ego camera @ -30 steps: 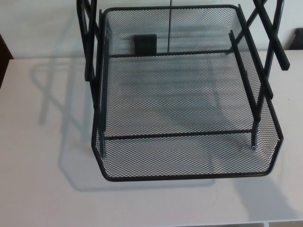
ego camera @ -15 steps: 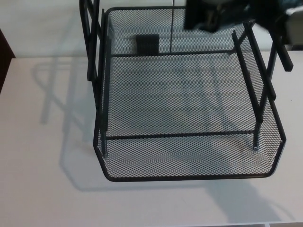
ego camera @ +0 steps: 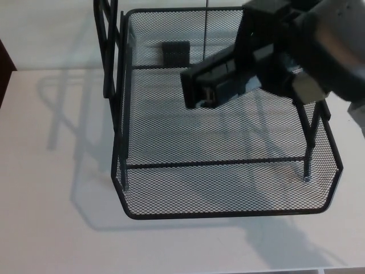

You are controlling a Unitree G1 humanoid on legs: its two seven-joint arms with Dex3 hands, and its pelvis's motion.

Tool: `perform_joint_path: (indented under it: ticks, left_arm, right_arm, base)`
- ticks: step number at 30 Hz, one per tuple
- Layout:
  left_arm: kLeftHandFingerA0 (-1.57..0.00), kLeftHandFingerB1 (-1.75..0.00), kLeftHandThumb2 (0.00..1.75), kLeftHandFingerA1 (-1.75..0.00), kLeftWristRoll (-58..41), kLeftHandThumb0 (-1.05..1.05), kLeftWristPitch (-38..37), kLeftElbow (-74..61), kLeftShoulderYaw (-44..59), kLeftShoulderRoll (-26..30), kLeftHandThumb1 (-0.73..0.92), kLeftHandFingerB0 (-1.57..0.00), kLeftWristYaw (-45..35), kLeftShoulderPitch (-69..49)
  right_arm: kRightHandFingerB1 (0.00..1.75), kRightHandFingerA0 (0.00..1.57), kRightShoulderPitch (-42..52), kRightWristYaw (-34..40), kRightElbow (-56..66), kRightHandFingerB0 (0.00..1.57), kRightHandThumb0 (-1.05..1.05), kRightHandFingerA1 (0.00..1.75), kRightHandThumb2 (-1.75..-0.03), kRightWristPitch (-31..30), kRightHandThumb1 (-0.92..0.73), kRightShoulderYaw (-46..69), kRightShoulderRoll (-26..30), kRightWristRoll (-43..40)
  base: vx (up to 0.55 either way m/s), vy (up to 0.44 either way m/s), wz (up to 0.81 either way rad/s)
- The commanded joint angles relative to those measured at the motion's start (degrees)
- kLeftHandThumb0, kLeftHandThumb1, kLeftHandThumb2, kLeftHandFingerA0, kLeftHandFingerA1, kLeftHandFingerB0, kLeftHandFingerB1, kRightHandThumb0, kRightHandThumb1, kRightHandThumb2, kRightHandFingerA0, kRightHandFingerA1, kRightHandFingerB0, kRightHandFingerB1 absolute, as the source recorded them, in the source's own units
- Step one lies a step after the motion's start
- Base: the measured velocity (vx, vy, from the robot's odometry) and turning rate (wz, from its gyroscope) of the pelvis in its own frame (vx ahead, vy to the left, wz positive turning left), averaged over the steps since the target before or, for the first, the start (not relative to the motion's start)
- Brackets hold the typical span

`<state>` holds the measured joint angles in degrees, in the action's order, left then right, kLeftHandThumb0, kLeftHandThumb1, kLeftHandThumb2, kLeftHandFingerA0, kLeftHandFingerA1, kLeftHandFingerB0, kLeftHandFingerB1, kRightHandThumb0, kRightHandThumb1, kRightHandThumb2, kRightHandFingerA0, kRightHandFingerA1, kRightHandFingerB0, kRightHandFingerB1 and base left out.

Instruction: The robot walks towards a desk on which a file tray is kept in the middle and a stapler is kept to its right. The robot lifts the stapler using its right hand and places it on the file tray.

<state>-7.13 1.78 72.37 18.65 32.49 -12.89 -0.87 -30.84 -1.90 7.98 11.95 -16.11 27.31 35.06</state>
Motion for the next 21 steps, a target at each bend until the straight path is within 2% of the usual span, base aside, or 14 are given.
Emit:
perform_joint_path:
  ticks: [1,2,3,5,6,13,14,15,16,17,18,19,20,21]
  left_arm:
    - [-0.43,-0.34,0.66,-0.44,0.45,-0.68,-1.28,-0.73,-0.34,0.41,0.87,-0.22,0.33,0.13]
    - [-0.43,-0.34,0.66,-0.44,0.64,-0.68,-1.02,-0.67,-0.52,0.44,0.87,-0.22,0.6,0.27]
    - [-0.42,-0.34,0.65,-0.45,0.47,-0.68,-0.76,-0.1,-0.33,0.42,0.86,-0.22,0.68,0.6]
    - [-0.42,-0.34,0.66,-0.44,0.6,-0.67,-1.07,-0.25,-0.52,0.41,0.86,-0.22,0.48,0.57]
    - [-0.42,-0.33,0.66,-0.43,0.55,-0.67,-1.23,-0.23,-0.47,0.33,0.86,-0.21,0.64,0.55]
    - [-0.41,-0.33,0.66,-0.44,0.86,-0.68,-1.47,0.15,-0.85,0.48,0.87,-0.21,0.46,0.57]
    - [-0.33,-0.46,1.0,-0.55,1.06,-0.71,-1.77,0.1,-1.06,0.47,0.7,-0.16,0.39,0.41]
    - [-0.4,-0.34,0.66,-0.44,0.85,-0.68,-1.51,0.07,-0.92,0.48,0.86,-0.22,0.35,0.51]
    - [-0.41,-0.34,0.66,-0.43,0.81,-0.68,-1.51,0.0,-0.94,0.51,0.86,-0.22,0.27,0.45]
    - [-0.42,-0.34,0.65,-0.44,0.22,-0.68,-1.04,0.0,-0.43,0.41,0.85,-0.22,0.38,0.62]
    - [-0.42,-0.34,0.66,-0.44,0.26,-0.68,-1.02,-0.03,-0.48,0.61,0.86,-0.22,0.34,0.68]
    - [-0.42,-0.34,0.66,-0.44,0.32,-0.68,-1.03,-0.04,-0.52,0.7,0.86,-0.22,0.31,0.7]
    - [-0.33,-0.46,1.01,-0.55,0.54,-0.68,-1.47,-0.02,-0.7,0.65,0.69,-0.14,0.31,0.55]
    - [-0.42,-0.34,0.66,-0.44,0.76,-0.68,-1.54,0.01,-0.92,0.67,0.87,-0.22,0.38,0.54]
  right_arm:
    - [1.65,0.85,1.95,-9.2,-0.48,0.7,-0.13,1.75,-1.06,-1.51,-0.54,-1.64,1.0,-2.36]
    - [1.65,0.85,2.08,-10.54,-0.37,0.7,-0.13,1.75,-1.06,-2.03,-0.54,-2.08,1.25,-2.24]
    - [1.51,0.91,1.93,-11.16,-2.18,0.74,-0.12,1.67,-1.06,0.05,-0.53,-3.6,1.82,-1.6]
    - [1.47,0.93,1.6,-13.47,-3.23,0.75,-0.14,1.67,-1.03,0.69,-0.55,-4.62,2.45,-2.26]
    - [1.53,0.91,1.51,-14.69,-3.42,0.76,-0.17,1.72,-0.96,0.05,-0.55,-5.2,2.52,-2.06]
    - [1.14,0.97,-0.16,-21.19,-4.19,0.9,-0.16,1.55,-1.06,-4.46,-0.57,-5.54,2.19,-3.49]
    - [0.89,0.95,-0.44,-21.75,-4.24,0.88,-0.15,1.51,-0.94,-5.38,-0.59,-5.36,1.96,-3.35]
    - [0.72,0.9,-0.64,-21.46,-4.42,0.8,-0.17,1.51,-0.75,-4.85,-0.62,-5.37,2.12,-2.81]
    - [0.51,0.8,-0.64,-21.3,-4.26,0.71,-0.27,1.1,-0.6,-4.59,-0.69,-5.15,2.16,-2.8]
    - [0.43,0.73,-0.57,-21.58,-3.85,0.56,-0.33,0.78,-0.6,-4.87,-0.66,-4.95,2.14,-2.69]
    - [0.5,0.5,-0.82,-22.62,-3.6,0.36,-0.47,0.65,-0.86,-5.44,-0.53,-4.94,2.14,-2.95]
    - [0.5,0.5,-0.92,-23.21,-3.46,0.36,-0.47,0.65,-0.86,-5.72,-0.53,-4.88,2.09,-3.04]
    - [0.29,0.12,-1.52,-26.27,-1.69,0.2,-0.52,0.4,-0.6,-8.78,-0.62,-4.95,2.19,-2.79]
    - [0.33,0.04,-1.67,-26.71,-1.19,0.11,-0.61,0.3,-0.73,-9.27,-0.55,-4.96,2.2,-2.41]
  base:
    - [0.0,0.0,0.0]
    - [0.0,0.0,0.0]
    - [0.0,0.0,0.0]
    - [0.0,0.0,0.0]
    - [0.0,0.0,0.0]
    - [0.0,0.0,0.0]
    - [0.0,0.0,0.0]
    - [0.0,0.0,0.0]
    - [0.0,0.0,0.0]
    - [0.0,0.0,0.0]
    - [0.0,0.0,0.0]
    - [0.0,0.0,0.0]
    - [0.0,0.0,0.0]
    - [0.0,0.0,0.0]
